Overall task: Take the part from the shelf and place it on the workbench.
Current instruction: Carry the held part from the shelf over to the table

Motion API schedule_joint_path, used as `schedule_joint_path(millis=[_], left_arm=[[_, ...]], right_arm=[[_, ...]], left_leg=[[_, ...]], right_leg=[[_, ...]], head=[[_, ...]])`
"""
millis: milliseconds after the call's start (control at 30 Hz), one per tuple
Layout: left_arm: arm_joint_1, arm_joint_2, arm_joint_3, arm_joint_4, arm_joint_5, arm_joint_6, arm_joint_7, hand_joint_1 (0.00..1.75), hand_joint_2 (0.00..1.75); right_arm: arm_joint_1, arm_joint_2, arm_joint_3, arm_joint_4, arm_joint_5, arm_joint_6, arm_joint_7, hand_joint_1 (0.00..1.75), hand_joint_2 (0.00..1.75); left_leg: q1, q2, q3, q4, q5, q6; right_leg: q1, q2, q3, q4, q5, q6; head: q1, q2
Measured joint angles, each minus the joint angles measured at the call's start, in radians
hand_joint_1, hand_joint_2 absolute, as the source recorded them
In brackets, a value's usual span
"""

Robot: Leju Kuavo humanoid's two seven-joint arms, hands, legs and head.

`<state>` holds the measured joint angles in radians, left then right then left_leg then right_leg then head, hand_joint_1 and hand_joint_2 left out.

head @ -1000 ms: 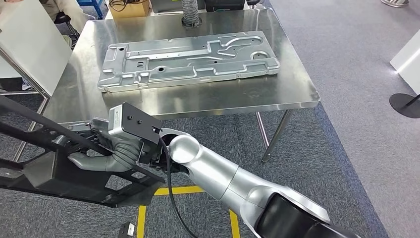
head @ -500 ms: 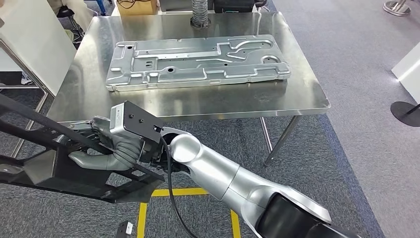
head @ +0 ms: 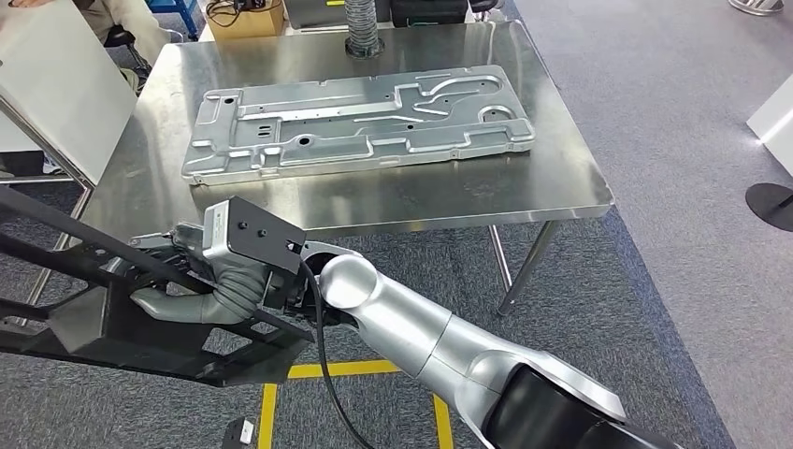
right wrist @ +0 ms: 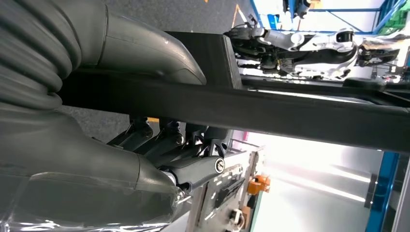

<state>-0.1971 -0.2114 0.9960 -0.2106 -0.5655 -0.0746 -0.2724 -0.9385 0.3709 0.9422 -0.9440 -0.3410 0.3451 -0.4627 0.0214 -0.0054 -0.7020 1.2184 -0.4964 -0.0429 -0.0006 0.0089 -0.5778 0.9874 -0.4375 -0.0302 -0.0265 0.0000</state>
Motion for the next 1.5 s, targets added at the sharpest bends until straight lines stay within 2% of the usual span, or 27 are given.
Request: schedule_joint_path(millis=[33, 100, 167, 267, 333, 400, 433, 467, 500, 567, 600, 633, 733, 800, 900, 933, 967, 1000, 1067, 1100, 1167, 1267, 1333, 1400, 1433, 1467, 1500], left_arm=[[0.0, 0.0, 0.0, 0.0, 0.0, 0.0, 0.0, 0.0, 1.75], [-0.002, 0.0, 0.0, 0.0, 0.0, 0.0, 0.0, 0.0, 1.75], [-0.002, 0.0, 0.0, 0.0, 0.0, 0.0, 0.0, 0.0, 1.75], [-0.002, -0.001, 0.0, 0.0, 0.0, 0.0, 0.0, 0.0, 1.75], [-0.004, -0.002, 0.0, 0.0, 0.0, 0.0, 0.0, 0.0, 1.75], [-0.004, -0.002, 0.0, 0.0, 0.0, 0.0, 0.0, 0.0, 1.75], [-0.004, -0.002, 0.0, 0.0, 0.0, 0.0, 0.0, 0.0, 1.75], [-0.004, -0.002, 0.0, 0.0, 0.0, 0.0, 0.0, 0.0, 1.75], [-0.004, -0.002, 0.0, 0.0, 0.0, 0.0, 0.0, 0.0, 1.75], [-0.004, -0.003, 0.0, 0.0, -0.001, -0.001, 0.0, 0.0, 1.75], [-0.005, -0.004, 0.0, 0.0, -0.001, -0.001, 0.001, 0.0, 1.75], [-0.006, -0.004, 0.0, 0.0, -0.001, -0.001, 0.001, 0.0, 1.75], [-0.009, -0.005, 0.0, 0.0, -0.001, -0.002, 0.003, 0.0, 1.75], [-0.011, -0.006, 0.0, 0.0, -0.001, -0.002, 0.003, 0.0, 1.75], [-0.011, -0.005, 0.0, 0.0, -0.003, -0.002, 0.004, 0.0, 1.75], [-0.011, -0.005, 0.0, 0.0, -0.003, -0.002, 0.004, 0.0, 1.75], [-0.01, -0.004, 0.0, 0.0, -0.004, -0.002, 0.005, 0.0, 1.75], [-0.01, -0.004, 0.0, 0.0, -0.006, -0.002, 0.005, 0.0, 1.75], [-0.012, -0.004, -0.001, 0.0, -0.009, -0.003, 0.006, 0.0, 1.75], [-0.013, -0.004, -0.001, 0.0, -0.01, -0.003, 0.006, 0.0, 1.75], [-0.015, -0.004, -0.001, 0.0, -0.01, -0.004, 0.006, 0.0, 1.75], [-0.015, -0.004, -0.001, 0.0, -0.011, -0.004, 0.006, 0.0, 1.75], [-0.017, -0.005, -0.002, 0.0, -0.011, -0.004, 0.007, 0.0, 1.75], [-0.017, -0.005, -0.002, 0.0, -0.01, -0.004, 0.007, 0.0, 1.75], [-0.017, -0.005, -0.002, 0.0, -0.01, -0.004, 0.008, 0.0, 1.75], [-0.017, -0.005, -0.002, 0.0, -0.01, -0.004, 0.008, 0.0, 1.75], [-0.017, -0.005, -0.002, 0.0, -0.01, -0.004, 0.008, 0.0, 1.75]], right_arm=[[0.0, 0.0, 0.0, 0.0, 0.001, 0.0, 0.0, 1.75, 1.75], [-0.001, 0.0, 0.0, 0.0, 0.003, 0.0, 0.0, 1.75, 1.75], [-0.001, 0.0, 0.0, 0.0, 0.006, 0.0, 0.001, 1.75, 1.75], [-0.002, 0.001, 0.0, -0.001, 0.008, 0.0, 0.001, 1.75, 1.75], [-0.003, 0.0, -0.001, -0.001, 0.008, -0.001, 0.001, 1.75, 1.75], [-0.001, -0.002, -0.001, -0.001, 0.008, -0.001, 0.001, 1.75, 1.75], [0.001, -0.004, 0.0, 0.0, 0.009, -0.001, 0.001, 1.75, 1.75], [0.002, -0.005, 0.0, 0.0, 0.009, -0.001, 0.001, 1.75, 1.75], [0.003, -0.006, -0.001, 0.0, 0.009, -0.001, 0.002, 1.75, 1.75], [0.002, -0.006, -0.001, 0.0, 0.01, -0.001, 0.002, 1.75, 1.75], [0.001, -0.006, -0.001, 0.0, 0.011, -0.001, 0.002, 1.75, 1.75], [0.001, -0.007, -0.001, 0.0, 0.011, -0.001, 0.002, 1.75, 1.75], [0.0, -0.006, -0.001, 0.0, 0.012, -0.001, 0.002, 1.75, 1.75], [-0.002, -0.005, -0.001, 0.0, 0.012, -0.001, 0.002, 1.75, 1.75], [-0.003, -0.004, -0.001, 0.002, 0.013, 0.0, 0.002, 1.75, 1.75], [-0.002, -0.004, -0.001, 0.003, 0.014, 0.0, 0.002, 1.75, 1.75], [-0.001, -0.004, -0.001, 0.005, 0.016, -0.001, 0.002, 1.75, 1.75], [-0.001, -0.004, -0.001, 0.006, 0.017, -0.001, 0.002, 1.75, 1.75], [-0.002, -0.004, -0.001, 0.007, 0.02, -0.001, 0.002, 1.75, 1.75], [-0.003, -0.004, -0.001, 0.008, 0.02, -0.001, 0.002, 1.75, 1.75], [-0.004, -0.004, -0.001, 0.008, 0.021, -0.001, 0.002, 1.75, 1.75], [-0.005, -0.004, -0.002, 0.008, 0.023, 0.0, 0.001, 1.75, 1.75], [-0.007, -0.004, -0.003, 0.008, 0.023, 0.0, 0.001, 1.75, 1.75], [-0.007, -0.005, -0.004, 0.009, 0.023, 0.0, 0.001, 1.75, 1.75], [-0.005, -0.006, -0.004, 0.01, 0.023, 0.0, 0.001, 1.75, 1.75], [-0.004, -0.008, -0.004, 0.011, 0.023, 0.0, 0.0, 1.75, 1.75], [-0.003, -0.009, -0.004, 0.011, 0.023, 0.0, 0.0, 1.75, 1.75]], left_leg=[[0.0, 0.0, 0.034, -0.077, 0.041, 0.003], [-0.004, 0.001, 0.089, -0.192, 0.082, 0.012], [-0.009, -0.001, 0.102, -0.217, 0.078, 0.023], [-0.003, -0.001, 0.106, -0.224, 0.078, 0.041], [-0.001, 0.001, 0.109, -0.227, 0.078, 0.05], [-0.002, 0.002, 0.109, -0.226, 0.074, 0.054], [-0.002, 0.001, 0.111, -0.226, 0.071, 0.055], [-0.002, 0.0, 0.114, -0.225, 0.068, 0.054], [-0.002, -0.001, 0.12, -0.225, 0.065, 0.052], [-0.003, -0.003, 0.132, -0.223, 0.055, 0.046], [-0.005, -0.003, 0.135, -0.223, 0.051, 0.041], [-0.006, -0.003, 0.136, -0.222, 0.047, 0.036], [-0.003, -0.001, 0.14, -0.224, 0.041, 0.017], [-0.001, 0.0, 0.124, -0.179, 0.013, 0.008], [0.0, 0.0, 0.023, 0.015, -0.067, -0.001], [0.0, 0.0, -0.007, 0.062, -0.075, -0.003], [0.0, 0.0, -0.02, 0.071, -0.062, -0.003], [0.0, 0.0, -0.011, 0.037, -0.029, -0.001], [0.0, 0.001, 0.05, -0.105, 0.053, 0.005], [-0.003, 0.001, 0.078, -0.167, 0.076, 0.01], [-0.008, 0.0, 0.1, -0.216, 0.082, 0.019], [-0.005, -0.001, 0.101, -0.222, 0.082, 0.035], [-0.001, 0.0, 0.105, -0.227, 0.082, 0.045], [-0.002, 0.001, 0.106, -0.226, 0.078, 0.052], [-0.002, 0.001, 0.107, -0.226, 0.076, 0.053], [-0.002, 0.0, 0.109, -0.225, 0.073, 0.053], [-0.002, -0.001, 0.114, -0.224, 0.07, 0.052]], right_leg=[[0.0, 0.001, 0.006, 0.001, -0.006, 0.002], [0.004, 0.002, 0.013, 0.005, -0.015, 0.01], [0.006, 0.002, 0.014, 0.005, -0.018, 0.02], [0.005, 0.001, 0.005, 0.027, -0.037, 0.036], [0.002, -0.001, -0.047, 0.13, -0.089, 0.045], [-0.001, -0.002, -0.128, 0.277, -0.144, 0.051], [-0.003, -0.002, -0.154, 0.316, -0.147, 0.052], [-0.004, -0.002, -0.16, 0.314, -0.129, 0.052], [-0.005, -0.003, -0.143, 0.266, -0.092, 0.05], [-0.004, -0.004, -0.075, 0.113, -0.012, 0.042], [-0.002, -0.004, -0.05, 0.054, 0.011, 0.038], [0.001, -0.004, -0.037, 0.023, 0.02, 0.033], [0.004, -0.001, -0.031, 0.008, 0.017, 0.018], [-0.001, -0.002, -0.019, -0.001, 0.017, 0.007], [-0.001, -0.003, -0.011, -0.004, 0.011, -0.003], [0.0, -0.002, -0.009, -0.003, 0.008, -0.004], [0.0, -0.001, -0.006, -0.002, 0.004, -0.003], [0.0, 0.0, 0.0, 0.0, 0.0, -0.002], [0.001, 0.001, 0.014, 0.002, -0.012, 0.003], [0.003, 0.002, 0.017, 0.004, -0.017, 0.006], [0.005, 0.003, 0.017, 0.005, -0.021, 0.016], [0.005, 0.001, 0.013, 0.013, -0.031, 0.031], [0.003, 0.0, -0.022, 0.087, -0.072, 0.042], [0.0, -0.001, -0.101, 0.233, -0.132, 0.048], [-0.002, -0.001, -0.137, 0.293, -0.147, 0.05], [-0.003, -0.001, -0.158, 0.319, -0.142, 0.05], [-0.005, -0.002, -0.156, 0.3, -0.114, 0.049]], head=[[0.0, 0.0], [0.001, 0.0], [0.001, 0.0], [0.002, 0.0], [0.004, 0.0], [0.005, 0.0], [0.005, 0.0], [0.005, 0.0], [0.005, 0.0], [0.005, 0.0], [0.005, 0.0], [0.005, 0.0], [0.005, 0.0], [0.004, 0.0], [0.002, 0.0], [0.002, 0.0], [0.002, 0.0], [0.002, 0.0], [0.002, 0.0], [0.002, 0.0], [0.003, 0.0], [0.003, 0.0], [0.005, 0.0], [0.006, 0.0], [0.005, 0.0], [0.006, 0.0], [0.006, 0.0]])
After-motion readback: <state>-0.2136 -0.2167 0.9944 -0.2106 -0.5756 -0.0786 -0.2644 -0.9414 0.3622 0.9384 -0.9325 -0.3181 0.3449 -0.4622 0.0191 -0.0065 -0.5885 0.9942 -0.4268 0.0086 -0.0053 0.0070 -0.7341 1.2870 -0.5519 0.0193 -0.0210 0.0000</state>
